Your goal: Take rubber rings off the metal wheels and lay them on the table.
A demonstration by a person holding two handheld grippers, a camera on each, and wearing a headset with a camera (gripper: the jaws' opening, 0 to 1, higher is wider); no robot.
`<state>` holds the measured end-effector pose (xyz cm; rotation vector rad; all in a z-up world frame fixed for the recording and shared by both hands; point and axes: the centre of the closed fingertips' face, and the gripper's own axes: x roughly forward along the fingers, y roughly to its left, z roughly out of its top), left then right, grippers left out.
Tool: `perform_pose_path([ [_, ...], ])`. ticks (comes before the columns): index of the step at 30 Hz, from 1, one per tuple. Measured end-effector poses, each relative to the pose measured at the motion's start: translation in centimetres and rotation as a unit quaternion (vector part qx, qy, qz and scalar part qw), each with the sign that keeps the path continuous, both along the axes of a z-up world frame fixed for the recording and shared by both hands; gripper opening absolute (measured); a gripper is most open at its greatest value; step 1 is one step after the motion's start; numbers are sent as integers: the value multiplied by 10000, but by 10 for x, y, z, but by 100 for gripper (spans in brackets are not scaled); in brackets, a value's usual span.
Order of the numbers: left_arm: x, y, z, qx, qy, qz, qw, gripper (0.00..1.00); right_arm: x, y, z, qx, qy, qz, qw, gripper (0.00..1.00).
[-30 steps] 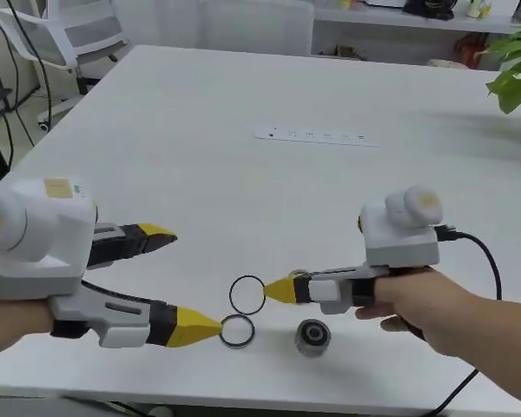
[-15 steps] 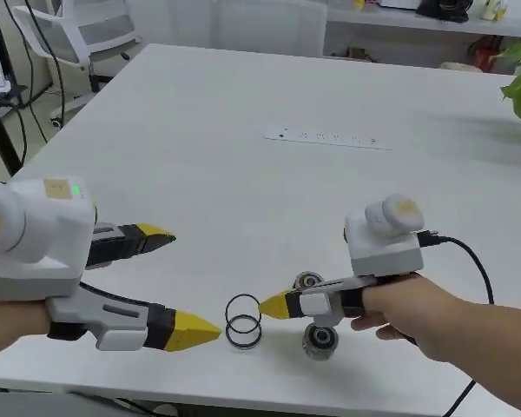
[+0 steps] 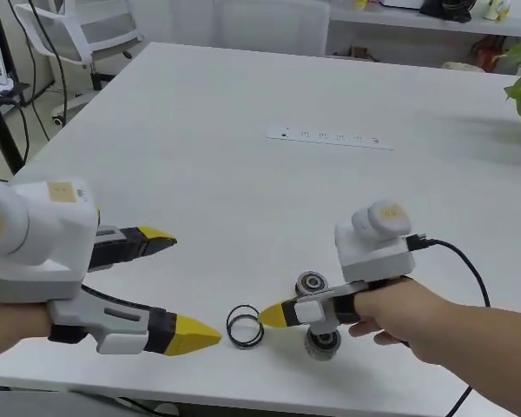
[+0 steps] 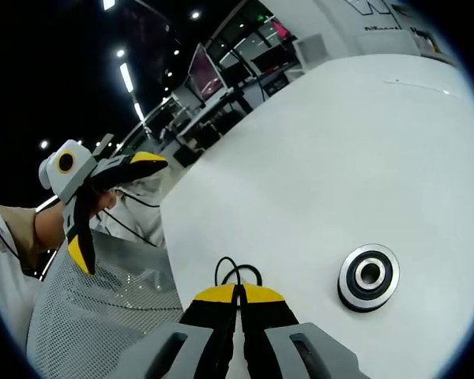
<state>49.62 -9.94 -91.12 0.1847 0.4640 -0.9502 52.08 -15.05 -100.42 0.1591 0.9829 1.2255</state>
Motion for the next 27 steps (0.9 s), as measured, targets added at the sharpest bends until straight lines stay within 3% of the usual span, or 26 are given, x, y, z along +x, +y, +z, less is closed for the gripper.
perform_pose_path([
  [19, -3, 2, -4, 51, 68, 6, 10000, 84, -1, -2, -9, -197, -33, -10, 9998, 0],
  [27, -5, 1, -5, 72, 112, -16, 9999, 83, -3, -3, -10, -288, -137, 74, 9995, 5],
])
